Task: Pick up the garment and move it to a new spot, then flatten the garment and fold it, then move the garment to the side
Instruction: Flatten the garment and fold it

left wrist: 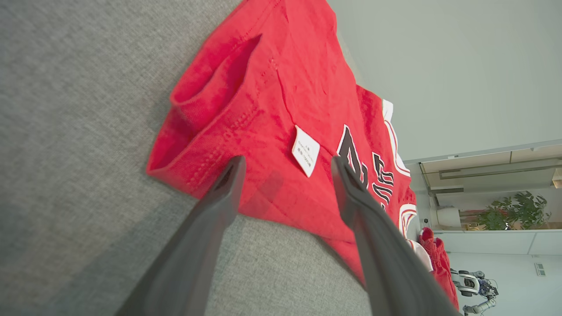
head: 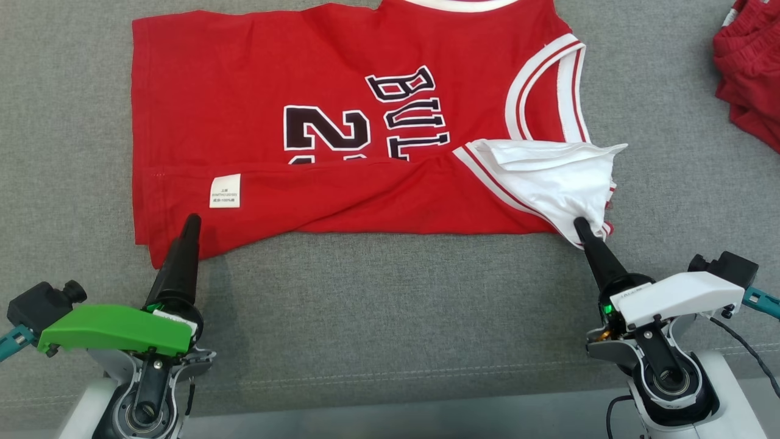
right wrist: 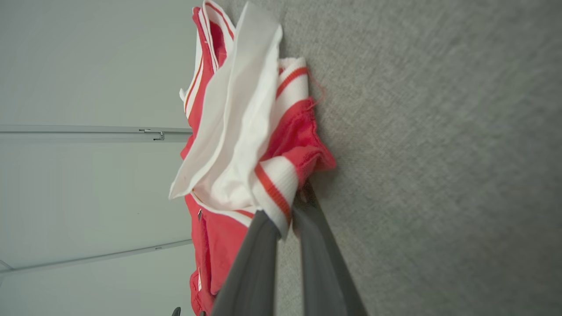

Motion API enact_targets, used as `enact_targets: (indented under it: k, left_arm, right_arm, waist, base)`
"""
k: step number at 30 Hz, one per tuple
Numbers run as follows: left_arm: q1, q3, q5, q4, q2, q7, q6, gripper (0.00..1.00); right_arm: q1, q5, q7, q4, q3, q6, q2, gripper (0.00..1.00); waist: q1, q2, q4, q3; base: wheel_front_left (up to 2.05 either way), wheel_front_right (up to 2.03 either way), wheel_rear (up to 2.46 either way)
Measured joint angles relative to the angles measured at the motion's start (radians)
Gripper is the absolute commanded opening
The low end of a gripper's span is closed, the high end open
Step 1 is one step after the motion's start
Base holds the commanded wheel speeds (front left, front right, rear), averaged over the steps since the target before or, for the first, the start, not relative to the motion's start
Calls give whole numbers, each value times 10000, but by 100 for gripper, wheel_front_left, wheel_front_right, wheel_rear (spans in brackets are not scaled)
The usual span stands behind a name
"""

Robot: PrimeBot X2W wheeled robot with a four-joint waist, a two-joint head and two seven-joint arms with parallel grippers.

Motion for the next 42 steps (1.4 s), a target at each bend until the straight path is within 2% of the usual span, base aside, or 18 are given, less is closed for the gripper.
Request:
enact_targets:
  k: [15,22,29,41,42]
  left_arm:
    - [531,-171,29,-236,4,102,8,100]
    - [529,167,-598,159,-328,88,12,100]
    - [698,493,-1103,522,-451,86,13,100]
    - [198,311,-840,508,-433,165,13,100]
    - [151,313,-800,510,-431,165,13,80]
  right_arm:
    - [-260,-105,2,278,-104,19,-207,0]
    - [-264,-107,17,353,-15,21,-230,0]
    - [-454,-163,105,360,113,35,-224,0]
    - [-456,-176,90,384,54,36,-226,0]
    - [-457,-178,90,384,65,40,-226,0]
  waist:
    - [0,0,1,-250]
    - [0,0,175,-328]
    - [0,0,-26,-304]
    - [0,0,-57,-152]
    - [0,0,-61,-147]
  base:
    - [0,0,0]
    - [0,0,0]
    - [0,0,0]
    - [0,0,0]
    - [0,0,0]
